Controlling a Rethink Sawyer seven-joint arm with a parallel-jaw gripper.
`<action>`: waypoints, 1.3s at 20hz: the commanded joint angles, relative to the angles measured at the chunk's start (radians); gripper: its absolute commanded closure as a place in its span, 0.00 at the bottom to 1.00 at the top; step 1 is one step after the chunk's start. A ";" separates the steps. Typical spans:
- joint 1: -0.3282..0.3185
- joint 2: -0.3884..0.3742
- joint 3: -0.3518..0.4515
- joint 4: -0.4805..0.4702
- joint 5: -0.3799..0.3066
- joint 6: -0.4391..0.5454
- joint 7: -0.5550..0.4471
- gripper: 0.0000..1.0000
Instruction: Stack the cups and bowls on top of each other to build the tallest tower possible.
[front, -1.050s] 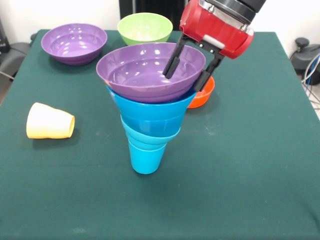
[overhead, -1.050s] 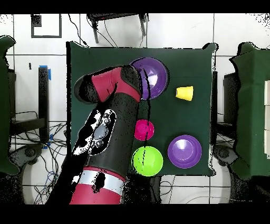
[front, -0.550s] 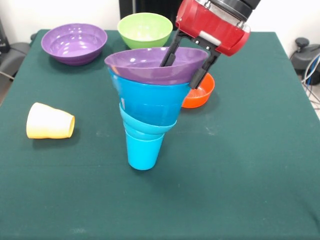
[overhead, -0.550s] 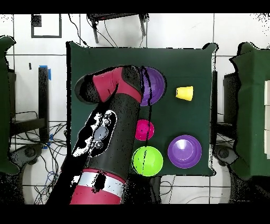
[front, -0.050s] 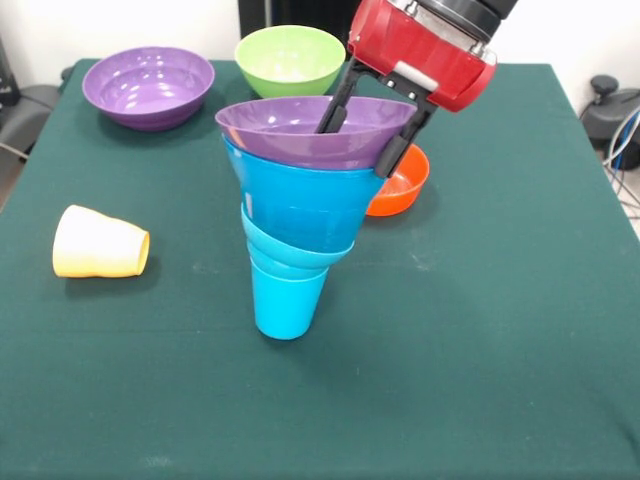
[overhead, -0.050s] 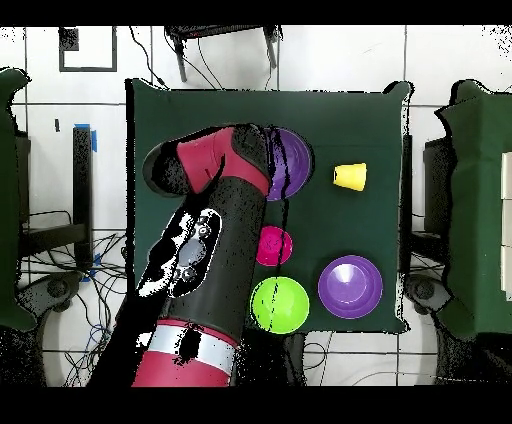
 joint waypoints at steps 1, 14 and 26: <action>-0.004 0.056 0.080 -0.035 -0.068 0.005 -0.035 0.00; -0.041 0.052 0.097 -0.033 -0.085 -0.032 -0.078 0.00; -0.112 0.042 0.145 -0.040 -0.108 -0.055 -0.162 0.00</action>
